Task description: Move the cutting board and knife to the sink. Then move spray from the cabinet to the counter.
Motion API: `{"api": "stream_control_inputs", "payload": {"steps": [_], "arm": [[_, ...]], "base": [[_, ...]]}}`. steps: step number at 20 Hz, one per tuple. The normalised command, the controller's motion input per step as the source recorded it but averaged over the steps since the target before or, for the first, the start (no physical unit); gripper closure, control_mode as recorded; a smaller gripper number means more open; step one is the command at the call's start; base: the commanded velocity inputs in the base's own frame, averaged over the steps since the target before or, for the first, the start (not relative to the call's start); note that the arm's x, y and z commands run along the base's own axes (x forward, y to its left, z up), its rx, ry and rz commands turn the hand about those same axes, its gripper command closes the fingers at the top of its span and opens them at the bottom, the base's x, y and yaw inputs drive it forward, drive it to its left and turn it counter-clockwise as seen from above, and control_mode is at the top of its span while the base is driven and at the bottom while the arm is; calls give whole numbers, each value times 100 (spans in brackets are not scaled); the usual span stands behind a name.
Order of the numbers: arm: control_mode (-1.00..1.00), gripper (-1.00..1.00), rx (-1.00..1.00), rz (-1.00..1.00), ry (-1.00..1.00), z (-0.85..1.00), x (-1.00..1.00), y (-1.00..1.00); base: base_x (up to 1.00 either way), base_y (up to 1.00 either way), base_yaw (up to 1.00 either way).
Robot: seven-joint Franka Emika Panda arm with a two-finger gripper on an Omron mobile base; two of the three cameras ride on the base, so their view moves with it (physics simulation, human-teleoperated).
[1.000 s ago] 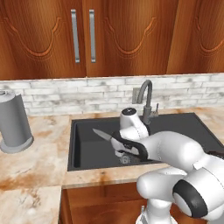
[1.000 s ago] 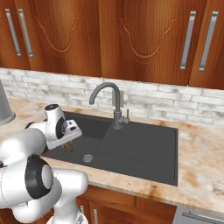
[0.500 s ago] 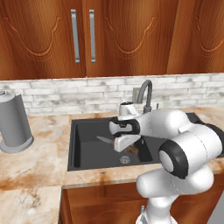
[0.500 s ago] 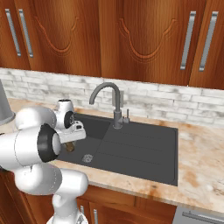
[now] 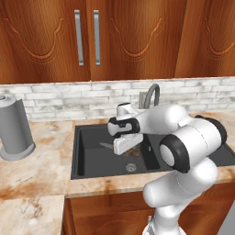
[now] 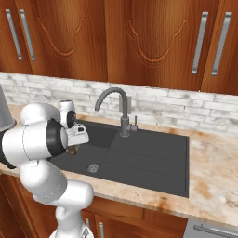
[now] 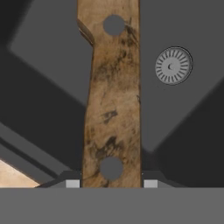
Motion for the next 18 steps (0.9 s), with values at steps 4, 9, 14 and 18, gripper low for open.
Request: {"api": "stream_control_inputs", "payload": {"steps": [4,9,14,18], "arm": [[-100,100,-3,-1,0,0,1,4],[-100,100,0,-1,0,-16,7,1],[-100,100,0,-1,0,-34,11,0],[-100,100,0,0,0,-39,12,0]], "base": [[0,0,0],[0,0,0],[0,0,0],[0,0,0]]}}
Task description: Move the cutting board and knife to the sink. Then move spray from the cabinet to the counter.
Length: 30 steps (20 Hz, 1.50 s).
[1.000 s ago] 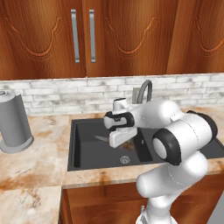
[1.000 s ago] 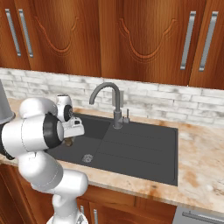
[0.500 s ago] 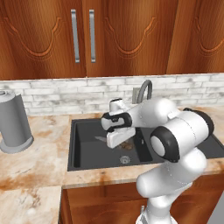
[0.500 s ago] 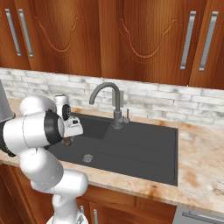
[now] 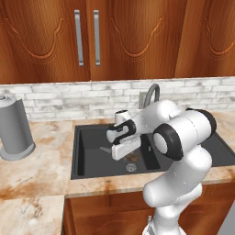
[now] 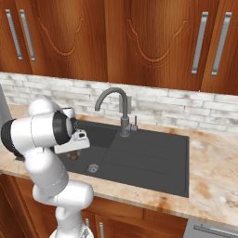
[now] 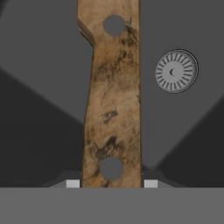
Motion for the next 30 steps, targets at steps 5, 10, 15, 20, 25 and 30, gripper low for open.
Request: {"api": "stream_control_inputs", "payload": {"steps": [5,10,15,20,25,30], "arm": [[-100,100,0,0,0,-34,17,8],[-100,100,0,0,3,-32,28,17],[-100,100,0,-1,5,-34,34,17],[-100,100,0,-1,6,-34,36,14],[-100,100,0,-1,6,-38,37,11],[-100,100,0,-1,6,-42,37,10]], "base": [[0,0,0],[0,0,0],[0,0,0],[0,0,0],[0,0,0],[0,0,0]]}}
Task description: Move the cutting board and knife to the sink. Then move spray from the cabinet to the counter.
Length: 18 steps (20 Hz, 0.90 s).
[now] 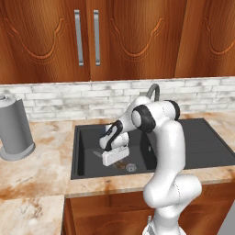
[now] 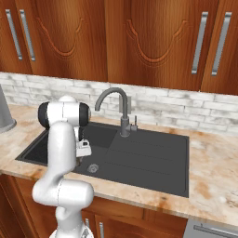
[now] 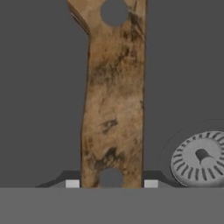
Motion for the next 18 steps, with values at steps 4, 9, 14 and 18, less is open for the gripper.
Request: {"api": "stream_control_inputs", "payload": {"steps": [4,9,14,18], "arm": [[-100,100,0,0,7,-39,38,9],[-100,100,0,0,8,-41,39,11],[-100,-100,0,0,4,-27,41,18],[-100,-100,-2,-9,6,10,17,19]], "base": [[0,0,0],[0,0,0],[0,0,0],[0,0,0]]}}
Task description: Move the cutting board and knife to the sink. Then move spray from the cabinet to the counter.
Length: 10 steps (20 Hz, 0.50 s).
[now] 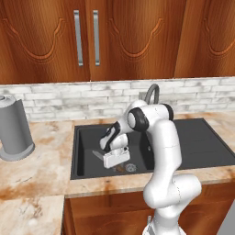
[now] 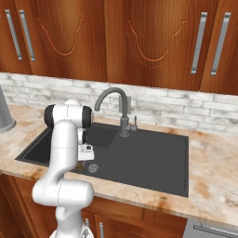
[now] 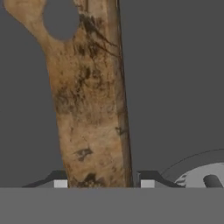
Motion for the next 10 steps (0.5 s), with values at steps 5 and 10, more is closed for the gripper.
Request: {"api": "stream_control_inputs", "payload": {"steps": [5,10], "arm": [[-100,-100,-5,-1,-1,58,0,28],[-100,-100,-9,-1,-7,51,0,16]], "base": [[0,0,0],[0,0,0]]}}
